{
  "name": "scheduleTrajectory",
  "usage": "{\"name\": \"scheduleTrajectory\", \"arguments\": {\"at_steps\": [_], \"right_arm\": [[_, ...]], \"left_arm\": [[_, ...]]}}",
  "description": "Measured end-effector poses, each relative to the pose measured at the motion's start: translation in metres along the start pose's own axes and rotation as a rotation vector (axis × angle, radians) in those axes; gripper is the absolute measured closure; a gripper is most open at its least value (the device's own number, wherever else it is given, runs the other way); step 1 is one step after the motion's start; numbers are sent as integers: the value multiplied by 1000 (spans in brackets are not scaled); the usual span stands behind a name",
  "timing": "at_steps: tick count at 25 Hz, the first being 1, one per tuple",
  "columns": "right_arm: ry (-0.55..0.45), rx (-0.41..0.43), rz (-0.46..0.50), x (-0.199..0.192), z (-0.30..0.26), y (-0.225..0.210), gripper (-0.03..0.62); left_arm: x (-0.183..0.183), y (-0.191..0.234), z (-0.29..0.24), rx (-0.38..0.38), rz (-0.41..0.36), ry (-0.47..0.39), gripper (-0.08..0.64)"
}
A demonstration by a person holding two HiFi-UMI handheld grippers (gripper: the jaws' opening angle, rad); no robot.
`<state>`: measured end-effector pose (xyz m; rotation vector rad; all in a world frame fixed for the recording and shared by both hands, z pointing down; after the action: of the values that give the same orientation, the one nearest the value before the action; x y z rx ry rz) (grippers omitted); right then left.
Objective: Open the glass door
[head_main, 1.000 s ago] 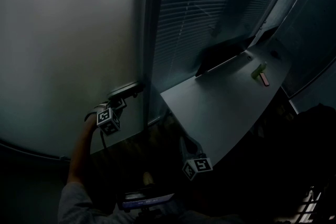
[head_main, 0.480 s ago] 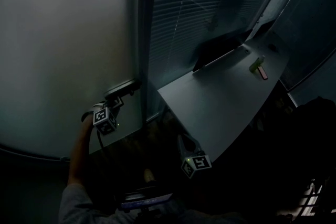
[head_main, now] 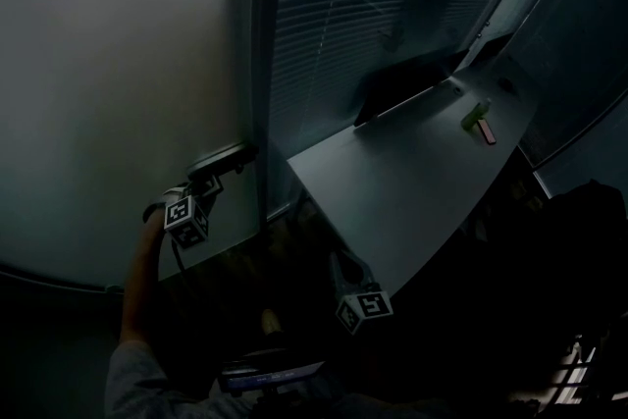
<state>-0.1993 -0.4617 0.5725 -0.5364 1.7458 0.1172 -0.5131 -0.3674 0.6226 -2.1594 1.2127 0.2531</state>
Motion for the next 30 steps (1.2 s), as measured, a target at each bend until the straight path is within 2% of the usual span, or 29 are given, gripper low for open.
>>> {"name": "scheduleTrajectory", "arguments": {"at_steps": [9,16,20,30], "right_arm": [[1,-17,-14,-9,18,-8,589],[-23,-69,-44,-5,44,-13,589],[-21,-88,-29,-20,50,-15,589],[-55,-137,-25,-17,76,-8,590]], "left_arm": [[3,-9,5,-25,1,0,558],[11,-18,22,-42,-13,1,558],[8,-28,15,-42,-21,-14,558],[12,-51,17,-61,-57,-27,558]]}}
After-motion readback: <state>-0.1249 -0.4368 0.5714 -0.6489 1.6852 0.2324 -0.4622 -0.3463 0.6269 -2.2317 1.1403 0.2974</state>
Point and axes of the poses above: the fingertips, and each gripper's own axes: z backward along the fingers, y to its left, x out of its top, the point moved 3 cm from there along z, backward along the fingers, and after that the axes turned 1 degree about z, right-handed, at the moved point
